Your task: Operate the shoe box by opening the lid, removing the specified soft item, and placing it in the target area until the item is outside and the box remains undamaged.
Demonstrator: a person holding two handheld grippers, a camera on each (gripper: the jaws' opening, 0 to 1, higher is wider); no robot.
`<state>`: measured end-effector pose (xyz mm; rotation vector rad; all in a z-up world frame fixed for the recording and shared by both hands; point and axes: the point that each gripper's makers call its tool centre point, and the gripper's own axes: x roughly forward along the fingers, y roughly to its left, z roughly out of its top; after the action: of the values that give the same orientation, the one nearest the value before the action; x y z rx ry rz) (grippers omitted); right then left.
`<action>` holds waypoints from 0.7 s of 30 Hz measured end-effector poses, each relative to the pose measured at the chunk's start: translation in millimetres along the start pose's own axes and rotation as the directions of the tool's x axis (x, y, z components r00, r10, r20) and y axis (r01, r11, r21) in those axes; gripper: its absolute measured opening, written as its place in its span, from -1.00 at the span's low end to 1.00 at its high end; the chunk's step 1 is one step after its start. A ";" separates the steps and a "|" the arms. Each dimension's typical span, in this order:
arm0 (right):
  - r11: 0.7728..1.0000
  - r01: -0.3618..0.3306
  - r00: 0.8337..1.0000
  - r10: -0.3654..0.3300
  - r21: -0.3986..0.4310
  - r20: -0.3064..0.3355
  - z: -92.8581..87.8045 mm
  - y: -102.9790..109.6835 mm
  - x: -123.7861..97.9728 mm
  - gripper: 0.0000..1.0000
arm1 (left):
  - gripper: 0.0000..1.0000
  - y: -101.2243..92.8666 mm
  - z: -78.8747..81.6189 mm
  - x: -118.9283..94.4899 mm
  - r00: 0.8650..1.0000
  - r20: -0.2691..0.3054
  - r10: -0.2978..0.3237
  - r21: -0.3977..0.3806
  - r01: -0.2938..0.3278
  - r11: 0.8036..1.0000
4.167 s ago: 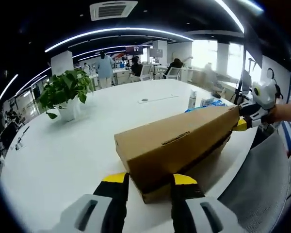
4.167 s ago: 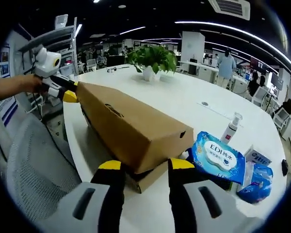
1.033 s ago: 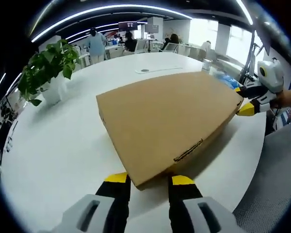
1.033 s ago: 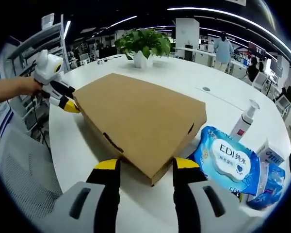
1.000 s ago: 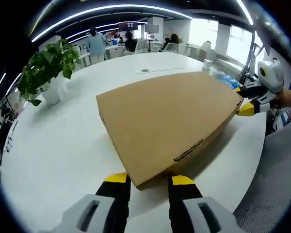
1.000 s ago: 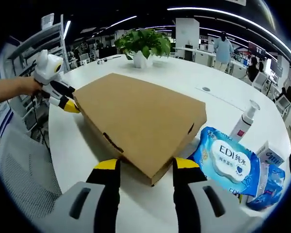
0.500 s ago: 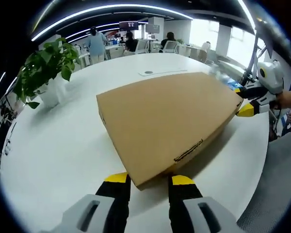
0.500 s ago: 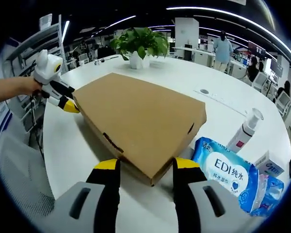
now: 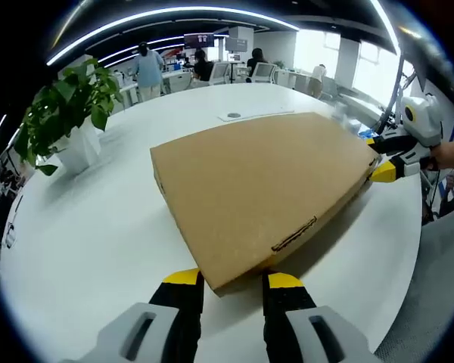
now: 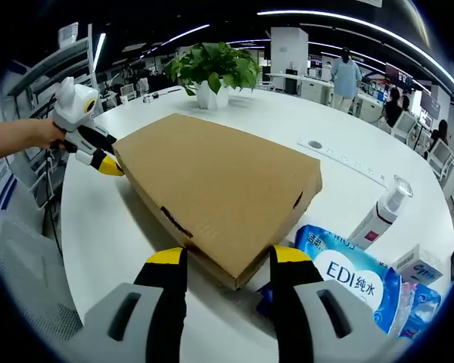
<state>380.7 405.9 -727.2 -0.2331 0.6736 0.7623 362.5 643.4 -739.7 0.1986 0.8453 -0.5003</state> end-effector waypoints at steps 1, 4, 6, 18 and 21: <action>1.000 0.000 1.000 0.000 0.001 0.000 0.0 -0.2 0.2 -0.18 | -0.39 0.0 0.1 0.0 1.000 0.000 0.000 0.000 0.000 1.000; 1.000 0.001 1.000 -0.001 0.001 0.002 -0.1 0.0 -0.1 -0.18 | -0.39 0.2 0.2 0.3 1.000 0.001 0.003 0.003 -0.003 1.000; 1.000 0.002 1.000 -0.002 -0.001 0.003 -0.1 -0.5 -0.1 -0.18 | -0.39 0.4 0.2 0.0 1.000 0.003 0.003 0.004 -0.003 1.000; 0.999 0.024 0.999 -0.023 -0.030 0.029 5.8 -0.2 -7.8 -0.19 | -0.28 3.9 1.4 -19.1 0.996 0.064 0.054 -0.045 -0.051 0.998; 0.999 0.027 0.998 -0.026 -0.026 0.053 11.0 0.6 -15.4 -0.15 | -0.25 2.4 1.0 -27.6 0.994 0.083 0.066 -0.060 -0.061 0.996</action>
<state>377.5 402.4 -708.9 -0.2452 0.6100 0.7497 349.0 654.6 -718.3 0.1501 0.7672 -0.4214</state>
